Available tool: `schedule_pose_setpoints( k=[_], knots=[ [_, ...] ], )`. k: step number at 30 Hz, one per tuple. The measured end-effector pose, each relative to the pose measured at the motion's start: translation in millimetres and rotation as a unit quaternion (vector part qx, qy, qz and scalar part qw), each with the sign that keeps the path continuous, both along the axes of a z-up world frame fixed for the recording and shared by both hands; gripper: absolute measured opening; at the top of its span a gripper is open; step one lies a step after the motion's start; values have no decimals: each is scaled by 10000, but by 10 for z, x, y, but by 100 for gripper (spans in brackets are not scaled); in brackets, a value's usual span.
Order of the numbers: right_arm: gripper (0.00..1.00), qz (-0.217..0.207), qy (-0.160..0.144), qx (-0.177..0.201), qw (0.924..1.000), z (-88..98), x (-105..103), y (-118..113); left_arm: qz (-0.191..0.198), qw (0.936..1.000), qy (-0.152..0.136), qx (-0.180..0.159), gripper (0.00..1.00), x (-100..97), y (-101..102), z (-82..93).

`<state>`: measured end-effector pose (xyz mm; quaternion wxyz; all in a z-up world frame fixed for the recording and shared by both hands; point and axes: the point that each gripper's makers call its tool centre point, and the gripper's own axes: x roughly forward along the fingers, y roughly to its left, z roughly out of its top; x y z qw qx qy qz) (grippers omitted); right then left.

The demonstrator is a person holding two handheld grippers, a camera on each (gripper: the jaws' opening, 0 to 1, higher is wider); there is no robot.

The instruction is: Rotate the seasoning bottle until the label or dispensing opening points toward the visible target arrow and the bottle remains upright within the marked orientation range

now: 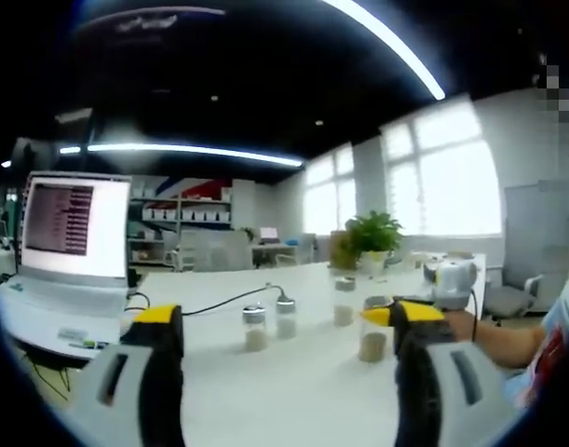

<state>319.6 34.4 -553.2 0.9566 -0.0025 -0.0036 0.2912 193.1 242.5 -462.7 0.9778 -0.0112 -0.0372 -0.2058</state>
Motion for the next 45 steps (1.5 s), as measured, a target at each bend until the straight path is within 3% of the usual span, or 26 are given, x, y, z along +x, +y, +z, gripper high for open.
schedule_pose_setpoints(
  k=[5, 28, 39, 45],
  knots=[
    [40, 77, 5, -24, 10000, -3, -9, 8, 110, 9999, -35, 0, 100, -23, 63, 24],
    [40, 535, 159, -107, 9984, -12, -1, 15, -67, 9999, 74, -32, 100, -11, 11, -17],
    [40, 746, 231, -183, 9968, -24, 9, 33, 108, 9995, 112, 292, 100, 44, 57, -55],
    [40, 889, 253, -208, 9955, -31, 16, 42, -92, 9996, 162, 191, 100, 57, 0, -71]
  ],
)
